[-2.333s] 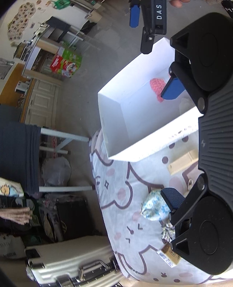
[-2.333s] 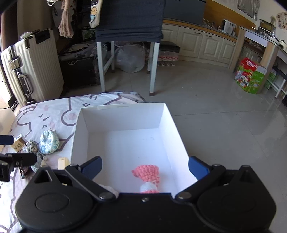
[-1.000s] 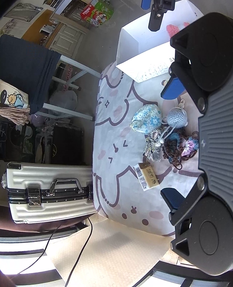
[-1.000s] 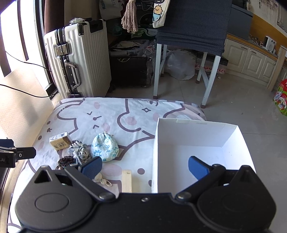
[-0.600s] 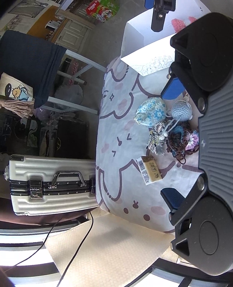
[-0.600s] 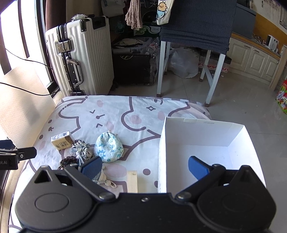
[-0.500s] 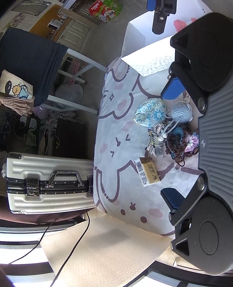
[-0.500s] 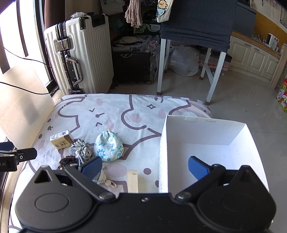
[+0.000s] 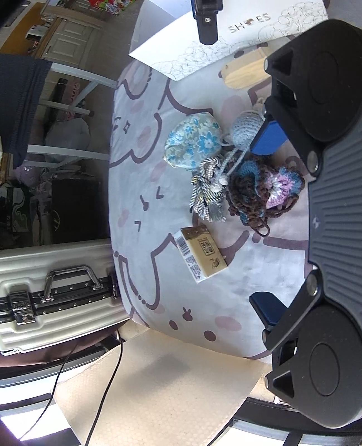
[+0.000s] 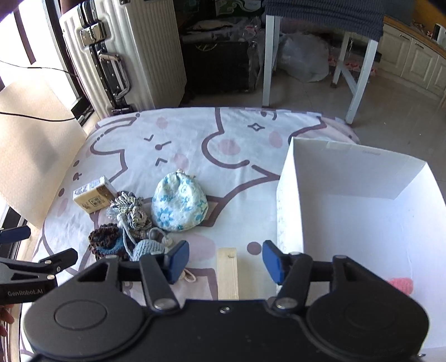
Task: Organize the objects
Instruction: 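Withdraw both tools from the box back toward the remaining toys, then grasp the wooden block with the right tool while the left tool grasps the brown-purple crocheted pouch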
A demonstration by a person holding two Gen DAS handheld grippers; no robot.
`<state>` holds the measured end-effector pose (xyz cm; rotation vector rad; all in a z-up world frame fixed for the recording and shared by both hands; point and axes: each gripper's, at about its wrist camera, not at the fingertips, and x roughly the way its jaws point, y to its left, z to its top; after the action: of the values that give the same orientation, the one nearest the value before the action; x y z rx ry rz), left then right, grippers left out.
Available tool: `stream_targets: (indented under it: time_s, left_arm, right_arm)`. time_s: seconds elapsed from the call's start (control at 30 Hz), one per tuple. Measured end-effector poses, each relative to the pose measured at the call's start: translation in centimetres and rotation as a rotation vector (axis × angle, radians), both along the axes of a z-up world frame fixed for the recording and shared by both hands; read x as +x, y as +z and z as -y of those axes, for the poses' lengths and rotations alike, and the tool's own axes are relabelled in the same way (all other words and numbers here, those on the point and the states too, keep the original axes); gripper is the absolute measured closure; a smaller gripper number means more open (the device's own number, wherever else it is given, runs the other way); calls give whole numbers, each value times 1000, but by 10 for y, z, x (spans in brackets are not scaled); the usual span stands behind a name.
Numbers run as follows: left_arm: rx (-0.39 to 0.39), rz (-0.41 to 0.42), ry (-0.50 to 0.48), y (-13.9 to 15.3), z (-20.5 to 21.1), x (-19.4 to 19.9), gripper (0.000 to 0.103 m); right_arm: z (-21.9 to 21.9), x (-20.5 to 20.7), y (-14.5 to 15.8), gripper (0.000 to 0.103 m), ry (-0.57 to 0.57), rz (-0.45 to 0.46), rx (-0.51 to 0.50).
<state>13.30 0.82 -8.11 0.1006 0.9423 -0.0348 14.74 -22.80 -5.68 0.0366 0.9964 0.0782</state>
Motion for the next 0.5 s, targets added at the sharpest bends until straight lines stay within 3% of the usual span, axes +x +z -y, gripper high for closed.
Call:
stream_targets:
  time_s: [0.13, 0.27, 0.5]
  left_arm:
    - [29, -39, 3, -17, -2, 9, 23]
    - [-28, -81, -28, -31, -4, 17, 39]
    - [-81, -116, -98, -46, 7, 28, 41]
  right_arm:
    - [-1, 10, -20, 53, -2, -54, -14]
    - [0, 18, -33, 54, -18, -105, 4]
    - [-8, 24, -40, 53, 35, -113, -78]
